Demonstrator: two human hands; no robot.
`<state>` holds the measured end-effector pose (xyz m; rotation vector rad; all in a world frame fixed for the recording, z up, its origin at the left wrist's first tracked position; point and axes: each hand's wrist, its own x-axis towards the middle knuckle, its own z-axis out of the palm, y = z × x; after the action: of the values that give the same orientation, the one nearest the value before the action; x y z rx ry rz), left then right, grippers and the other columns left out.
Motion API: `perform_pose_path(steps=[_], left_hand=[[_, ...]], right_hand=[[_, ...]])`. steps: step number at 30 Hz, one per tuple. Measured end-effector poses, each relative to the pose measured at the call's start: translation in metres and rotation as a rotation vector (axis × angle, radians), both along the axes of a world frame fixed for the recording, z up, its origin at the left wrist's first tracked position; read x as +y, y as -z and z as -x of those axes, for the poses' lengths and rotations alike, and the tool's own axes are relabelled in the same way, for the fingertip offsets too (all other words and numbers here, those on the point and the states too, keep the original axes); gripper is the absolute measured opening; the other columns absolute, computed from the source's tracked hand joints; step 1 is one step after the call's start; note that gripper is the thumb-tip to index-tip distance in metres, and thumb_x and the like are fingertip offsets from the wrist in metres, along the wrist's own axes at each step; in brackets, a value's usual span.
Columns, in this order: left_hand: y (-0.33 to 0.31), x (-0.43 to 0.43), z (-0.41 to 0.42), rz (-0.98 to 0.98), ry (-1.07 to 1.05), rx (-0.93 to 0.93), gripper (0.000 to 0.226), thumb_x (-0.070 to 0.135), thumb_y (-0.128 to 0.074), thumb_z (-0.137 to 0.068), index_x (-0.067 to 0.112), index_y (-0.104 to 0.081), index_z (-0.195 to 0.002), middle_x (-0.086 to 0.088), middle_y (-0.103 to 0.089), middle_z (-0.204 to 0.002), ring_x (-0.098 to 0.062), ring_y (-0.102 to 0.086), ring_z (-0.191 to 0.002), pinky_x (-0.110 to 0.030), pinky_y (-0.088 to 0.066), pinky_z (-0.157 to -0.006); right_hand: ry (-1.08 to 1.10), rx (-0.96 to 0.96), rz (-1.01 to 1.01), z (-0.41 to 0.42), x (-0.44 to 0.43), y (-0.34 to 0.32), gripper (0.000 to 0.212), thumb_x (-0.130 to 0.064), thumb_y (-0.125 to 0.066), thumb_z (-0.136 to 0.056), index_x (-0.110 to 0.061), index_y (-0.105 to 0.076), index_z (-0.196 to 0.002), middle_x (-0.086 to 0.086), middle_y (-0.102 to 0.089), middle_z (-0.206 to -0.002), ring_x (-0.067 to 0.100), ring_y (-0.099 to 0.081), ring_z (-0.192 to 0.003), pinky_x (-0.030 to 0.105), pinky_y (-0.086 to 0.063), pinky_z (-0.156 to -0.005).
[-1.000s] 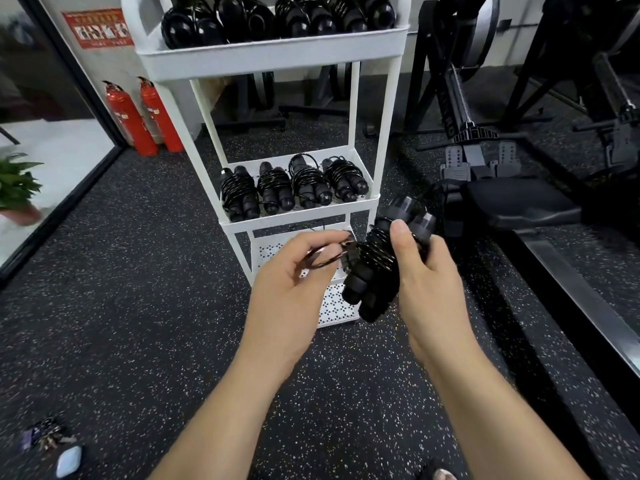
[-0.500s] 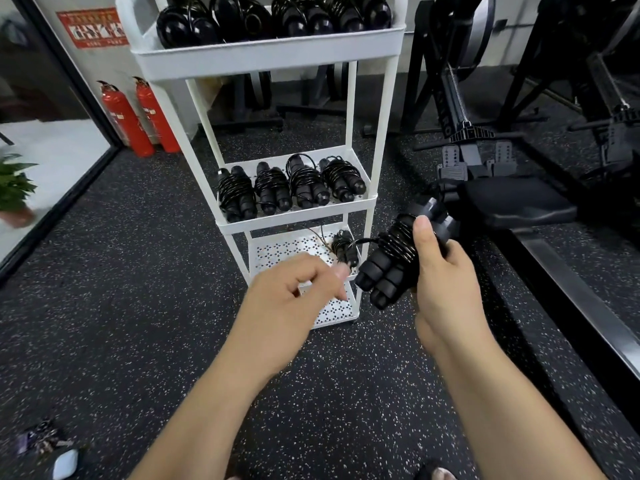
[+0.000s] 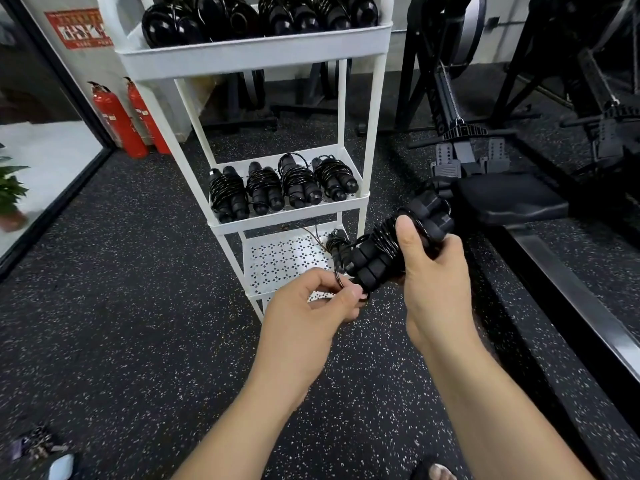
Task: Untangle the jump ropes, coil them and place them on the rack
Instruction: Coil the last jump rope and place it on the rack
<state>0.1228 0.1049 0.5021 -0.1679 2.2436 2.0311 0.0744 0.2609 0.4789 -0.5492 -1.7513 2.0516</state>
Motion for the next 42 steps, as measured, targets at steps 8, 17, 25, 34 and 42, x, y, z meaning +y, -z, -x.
perform_pose_path(steps=[8,17,25,34,42], left_hand=[[0.003,-0.008,0.006,-0.14,-0.012,-0.026,0.003,0.016,-0.081,-0.094,0.013,-0.08,-0.094,-0.008,-0.081,-0.096,-0.026,-0.081,-0.092,-0.045,-0.062,-0.099],[0.002,-0.011,0.007,-0.271,0.06,-0.12,0.01,0.007,-0.08,-0.093,0.014,-0.074,-0.098,-0.008,-0.078,-0.092,-0.019,-0.075,-0.084,-0.033,-0.063,-0.084],[-0.011,-0.021,0.018,-0.155,-0.005,0.079,0.015,0.014,-0.078,-0.096,0.012,-0.075,-0.111,-0.01,-0.08,-0.1,-0.025,-0.081,-0.092,-0.038,-0.063,-0.08],[-0.011,-0.034,0.025,0.078,0.029,0.245,0.03,0.014,-0.083,-0.091,0.038,-0.08,-0.11,0.005,-0.078,-0.091,-0.008,-0.073,-0.079,-0.015,-0.055,-0.071],[0.003,-0.038,0.033,-0.032,-0.074,0.07,0.006,0.035,-0.081,-0.093,0.031,-0.081,-0.097,0.007,-0.076,-0.105,-0.014,-0.066,-0.099,-0.035,-0.055,-0.09]], right_hand=[[-0.081,0.015,-0.125,-0.003,-0.004,-0.003,0.037,-0.051,-0.082,-0.092,-0.027,-0.059,-0.106,-0.016,-0.072,-0.093,-0.001,-0.068,-0.086,0.035,-0.057,-0.086],[-0.115,0.013,-0.187,-0.013,-0.019,-0.003,0.038,-0.049,-0.084,-0.09,-0.026,-0.058,-0.107,-0.015,-0.074,-0.098,-0.001,-0.07,-0.088,0.029,-0.056,-0.083],[-0.206,-0.045,-0.148,-0.013,-0.022,-0.002,0.04,-0.054,-0.084,-0.088,-0.028,-0.06,-0.106,-0.023,-0.073,-0.093,0.004,-0.07,-0.087,0.047,-0.06,-0.089],[-0.408,-0.182,0.102,-0.016,-0.025,-0.001,0.036,-0.047,-0.082,-0.093,-0.024,-0.068,-0.116,-0.001,-0.08,-0.109,0.027,-0.077,-0.106,0.043,-0.066,-0.076],[-0.482,-0.26,0.269,-0.014,-0.02,-0.004,0.045,-0.051,-0.076,-0.095,-0.019,-0.073,-0.126,0.006,-0.08,-0.113,0.026,-0.071,-0.099,0.039,-0.054,-0.075]])
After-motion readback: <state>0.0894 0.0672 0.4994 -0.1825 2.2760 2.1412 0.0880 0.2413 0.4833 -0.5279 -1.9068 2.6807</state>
